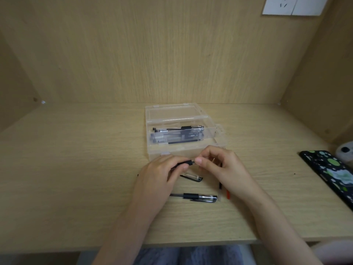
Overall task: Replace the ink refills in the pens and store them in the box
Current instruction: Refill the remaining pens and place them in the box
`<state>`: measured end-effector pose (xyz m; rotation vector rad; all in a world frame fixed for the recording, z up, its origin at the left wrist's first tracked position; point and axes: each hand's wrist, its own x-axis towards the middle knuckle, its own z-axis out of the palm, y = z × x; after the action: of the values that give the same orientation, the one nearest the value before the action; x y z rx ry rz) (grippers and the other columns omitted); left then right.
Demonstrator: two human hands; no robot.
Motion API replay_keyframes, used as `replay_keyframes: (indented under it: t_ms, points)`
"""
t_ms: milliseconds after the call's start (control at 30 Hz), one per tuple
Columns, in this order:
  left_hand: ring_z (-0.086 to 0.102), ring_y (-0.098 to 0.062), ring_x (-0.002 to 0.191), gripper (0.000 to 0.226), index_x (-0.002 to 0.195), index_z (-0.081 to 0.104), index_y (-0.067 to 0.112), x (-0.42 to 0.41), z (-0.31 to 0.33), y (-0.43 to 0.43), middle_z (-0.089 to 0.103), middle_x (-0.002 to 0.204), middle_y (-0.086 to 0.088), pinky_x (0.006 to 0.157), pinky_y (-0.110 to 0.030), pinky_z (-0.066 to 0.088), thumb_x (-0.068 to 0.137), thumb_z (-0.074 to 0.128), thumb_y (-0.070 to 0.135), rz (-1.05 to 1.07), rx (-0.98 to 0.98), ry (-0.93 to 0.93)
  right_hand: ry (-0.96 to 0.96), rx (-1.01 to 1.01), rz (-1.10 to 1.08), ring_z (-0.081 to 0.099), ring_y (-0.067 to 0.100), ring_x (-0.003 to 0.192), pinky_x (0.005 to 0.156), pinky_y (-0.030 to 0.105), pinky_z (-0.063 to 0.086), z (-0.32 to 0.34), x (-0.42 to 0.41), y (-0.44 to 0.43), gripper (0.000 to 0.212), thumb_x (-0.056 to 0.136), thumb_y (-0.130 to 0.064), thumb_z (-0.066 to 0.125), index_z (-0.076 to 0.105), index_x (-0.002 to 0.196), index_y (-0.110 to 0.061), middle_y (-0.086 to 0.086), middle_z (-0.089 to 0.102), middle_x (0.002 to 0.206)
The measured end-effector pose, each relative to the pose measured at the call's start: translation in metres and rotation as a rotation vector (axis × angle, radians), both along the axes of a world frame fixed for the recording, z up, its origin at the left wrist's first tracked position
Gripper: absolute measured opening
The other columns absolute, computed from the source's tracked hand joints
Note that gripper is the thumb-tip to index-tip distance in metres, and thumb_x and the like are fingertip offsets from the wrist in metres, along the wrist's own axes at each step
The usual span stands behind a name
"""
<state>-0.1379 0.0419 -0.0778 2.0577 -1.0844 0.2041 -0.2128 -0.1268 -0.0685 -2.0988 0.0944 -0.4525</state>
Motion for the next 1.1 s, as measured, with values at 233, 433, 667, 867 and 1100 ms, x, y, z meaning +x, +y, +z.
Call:
replay_keyframes:
  t_ms: [233, 433, 667, 867, 1100]
  points:
    - [0.056, 0.006, 0.084, 0.026, 0.109, 0.064, 0.026, 0.003, 0.001, 0.001, 0.062, 0.095, 0.019, 0.07, -0.014, 0.044, 0.089, 0.05, 0.035, 0.115, -0.116, 0.012, 0.041, -0.115, -0.007, 0.053, -0.002, 0.063, 0.062, 0.014, 0.038, -0.001, -0.001, -0.001, 0.018, 0.082, -0.045, 0.064, 0.064, 0.074, -0.028, -0.017, 0.062, 0.069]
    - [0.058, 0.001, 0.097, 0.024, 0.113, 0.062, 0.025, 0.004, -0.002, 0.0, 0.063, 0.104, 0.016, 0.084, -0.027, 0.05, 0.09, 0.057, 0.021, 0.109, -0.207, 0.092, 0.083, -0.32, 0.081, 0.056, 0.003, 0.083, 0.074, 0.016, 0.041, -0.008, 0.001, -0.004, 0.014, 0.075, -0.03, 0.076, 0.062, 0.078, -0.032, -0.014, 0.061, 0.081]
    - [0.058, 0.001, 0.09, 0.02, 0.106, 0.066, 0.027, 0.007, -0.002, 0.002, 0.064, 0.096, 0.019, 0.076, -0.028, 0.05, 0.088, 0.06, 0.025, 0.143, -0.179, 0.034, -0.103, 0.118, -0.029, 0.059, 0.02, 0.074, 0.072, 0.026, 0.044, 0.003, -0.002, -0.007, 0.012, 0.083, -0.014, 0.069, 0.065, 0.089, -0.023, -0.002, 0.066, 0.082]
    - [0.059, -0.004, 0.079, 0.022, 0.107, 0.067, 0.033, 0.006, -0.002, 0.003, 0.063, 0.089, 0.02, 0.066, -0.028, 0.05, 0.086, 0.058, 0.032, 0.118, -0.176, 0.033, -0.198, 0.262, -0.045, 0.055, 0.009, 0.068, 0.071, 0.02, 0.046, 0.006, -0.002, -0.007, 0.018, 0.09, -0.007, 0.057, 0.064, 0.093, -0.024, -0.005, 0.062, 0.075]
    - [0.057, -0.005, 0.074, 0.027, 0.109, 0.066, 0.036, 0.004, -0.001, 0.002, 0.06, 0.085, 0.021, 0.06, -0.02, 0.045, 0.087, 0.052, 0.042, 0.044, -0.139, 0.005, -0.133, 0.145, -0.009, 0.058, 0.011, 0.07, 0.075, 0.032, 0.048, 0.004, -0.002, -0.004, 0.016, 0.09, -0.013, 0.059, 0.066, 0.096, -0.027, -0.005, 0.067, 0.079]
